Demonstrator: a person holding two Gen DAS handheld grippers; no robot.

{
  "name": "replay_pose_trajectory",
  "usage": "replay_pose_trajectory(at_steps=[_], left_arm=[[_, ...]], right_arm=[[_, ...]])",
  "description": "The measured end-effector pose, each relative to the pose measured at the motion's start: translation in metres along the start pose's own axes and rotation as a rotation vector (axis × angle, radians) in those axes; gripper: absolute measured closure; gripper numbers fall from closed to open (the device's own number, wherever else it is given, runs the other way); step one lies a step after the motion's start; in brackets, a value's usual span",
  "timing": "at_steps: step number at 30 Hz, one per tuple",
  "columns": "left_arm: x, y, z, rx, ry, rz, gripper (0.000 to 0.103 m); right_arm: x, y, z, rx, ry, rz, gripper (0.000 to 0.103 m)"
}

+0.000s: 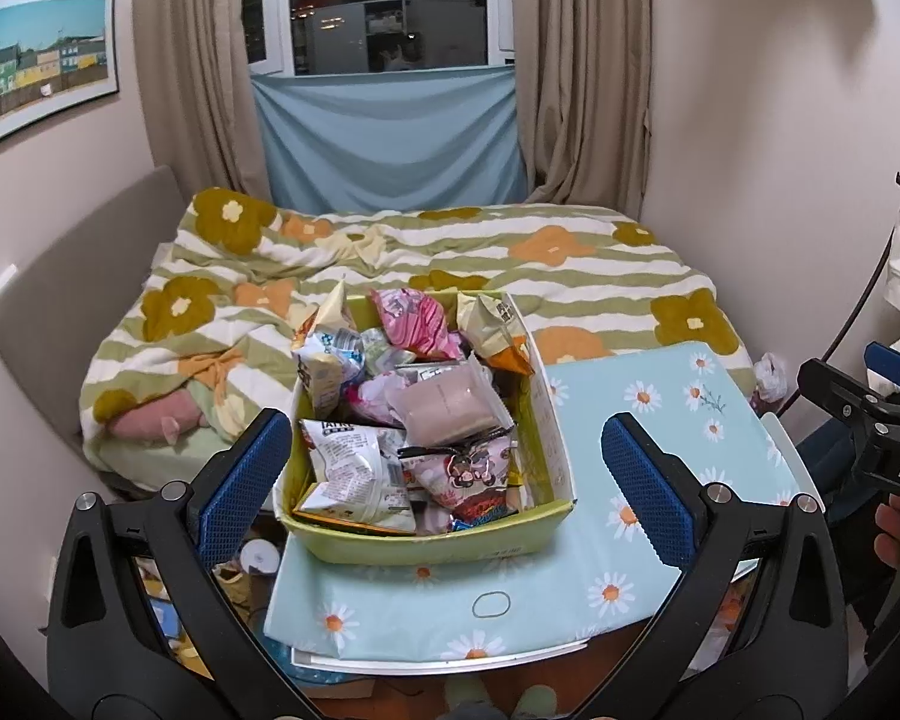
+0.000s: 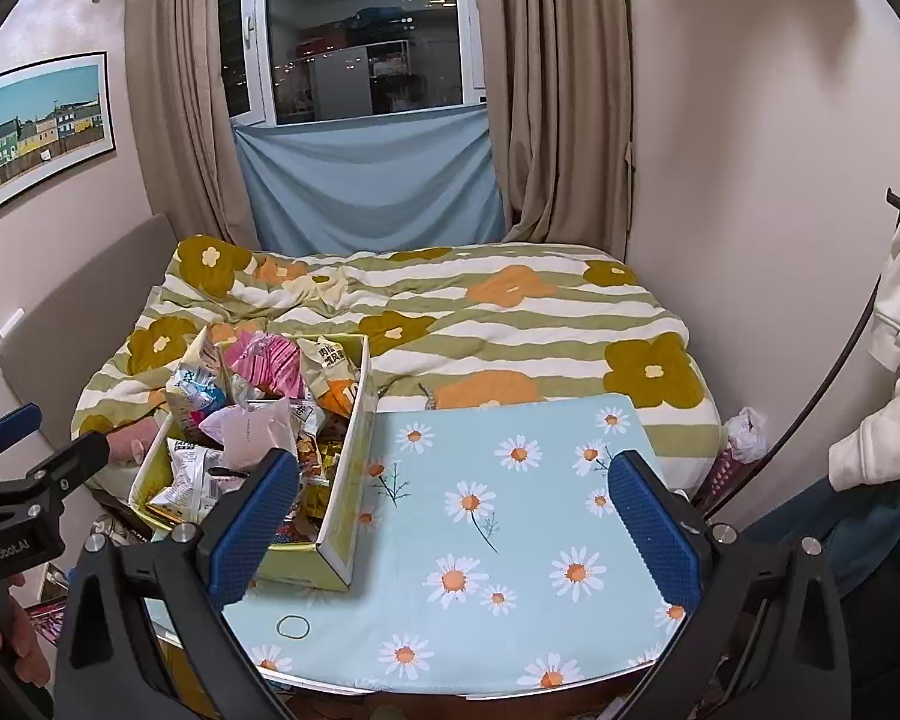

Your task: Organize snacks

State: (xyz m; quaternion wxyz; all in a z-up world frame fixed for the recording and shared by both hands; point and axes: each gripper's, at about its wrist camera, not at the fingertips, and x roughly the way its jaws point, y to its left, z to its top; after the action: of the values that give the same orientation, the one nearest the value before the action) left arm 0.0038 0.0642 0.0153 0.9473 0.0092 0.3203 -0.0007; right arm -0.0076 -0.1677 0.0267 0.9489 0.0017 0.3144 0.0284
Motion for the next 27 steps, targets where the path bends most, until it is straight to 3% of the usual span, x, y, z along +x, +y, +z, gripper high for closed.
replay_pose_trajectory(at_steps=[27], left_arm=[[0.0037,0.0039,-0.0033,0.003,0.008,-0.012,0.0]], right_arm=[[0.0001,0.0018,-0.0002,0.006,-0.007,-0.011,0.0]])
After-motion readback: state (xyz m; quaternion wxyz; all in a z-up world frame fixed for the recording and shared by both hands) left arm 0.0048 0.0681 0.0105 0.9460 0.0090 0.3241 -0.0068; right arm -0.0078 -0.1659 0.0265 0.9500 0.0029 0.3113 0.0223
